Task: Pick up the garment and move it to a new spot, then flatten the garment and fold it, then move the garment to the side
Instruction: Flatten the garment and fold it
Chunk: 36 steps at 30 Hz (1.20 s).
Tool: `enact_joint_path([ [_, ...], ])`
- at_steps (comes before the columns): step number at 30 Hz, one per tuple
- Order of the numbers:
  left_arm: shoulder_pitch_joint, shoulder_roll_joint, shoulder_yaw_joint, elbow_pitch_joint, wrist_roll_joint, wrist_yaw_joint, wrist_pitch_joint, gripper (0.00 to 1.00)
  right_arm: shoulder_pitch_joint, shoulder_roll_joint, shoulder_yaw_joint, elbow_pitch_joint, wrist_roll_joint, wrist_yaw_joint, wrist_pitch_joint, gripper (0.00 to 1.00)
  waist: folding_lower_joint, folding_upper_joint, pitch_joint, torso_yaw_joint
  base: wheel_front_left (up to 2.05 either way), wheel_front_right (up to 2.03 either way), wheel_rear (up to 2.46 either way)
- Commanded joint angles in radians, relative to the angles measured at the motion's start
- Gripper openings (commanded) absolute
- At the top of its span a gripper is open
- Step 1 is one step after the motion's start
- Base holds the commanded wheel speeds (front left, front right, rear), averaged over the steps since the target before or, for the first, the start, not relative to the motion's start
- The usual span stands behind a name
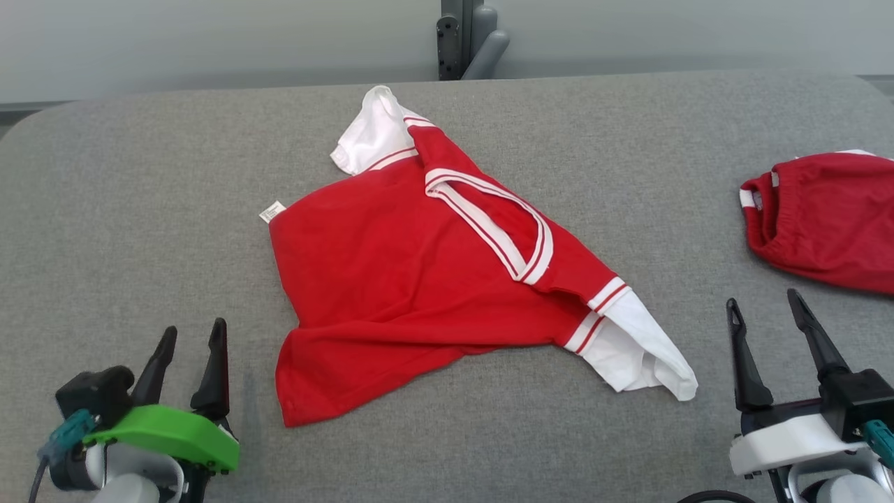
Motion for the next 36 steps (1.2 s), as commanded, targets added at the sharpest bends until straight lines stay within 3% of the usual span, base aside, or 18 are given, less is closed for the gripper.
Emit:
enact_joint_path([
  [1, 0.064, -0.017, 0.033, -0.051, 0.039, 0.021, -0.002, 1.0, 0.023, 0.005, -0.013, -0.01, -0.007, -0.002, -0.007, 1.0, 0.0, 0.0, -0.032, 0.007, 0.0, 0.0, 0.0],
  [5, 0.232, -0.067, 0.145, -0.243, 0.165, 0.058, -0.002, 1.0, 0.074, 0.011, -0.047, -0.019, -0.017, -0.002, -0.007, 1.0, 0.0, 0.0, -0.071, 0.02, 0.0, 0.0, 0.0],
  [8, 0.332, -0.109, 0.194, -0.325, 0.272, 0.055, -0.002, 1.0, 0.109, 0.02, -0.083, -0.019, -0.02, -0.002, -0.007, 1.0, 0.0, 0.0, -0.091, 0.038, 0.0, 0.0, 0.0],
  [17, 0.47, -0.237, 0.333, -0.369, 0.471, -0.074, -0.002, 1.0, 0.155, 0.043, -0.137, 0.048, -0.041, -0.002, -0.007, 1.0, 0.0, 0.0, -0.128, 0.062, 0.0, 0.0, 0.0],
  [24, 0.496, -0.287, 0.407, -0.339, 0.528, -0.126, -0.002, 1.0, 0.161, 0.048, -0.146, 0.083, -0.054, -0.002, -0.007, 1.0, 0.0, 0.0, -0.147, 0.063, 0.0, 0.0, 0.0],
  [33, 0.483, -0.306, 0.414, -0.324, 0.537, -0.137, -0.002, 1.0, 0.147, 0.051, -0.129, 0.084, -0.037, -0.002, -0.007, 1.0, 0.0, 0.0, -0.15, 0.05, 0.0, 0.0, 0.0],
  [36, 0.469, -0.299, 0.377, -0.3, 0.512, -0.137, -0.002, 1.0, 0.115, 0.042, -0.073, 0.092, -0.023, -0.002, -0.007, 1.0, 0.0, 0.0, -0.134, 0.04, 0.0, 0.0, 0.0],
])
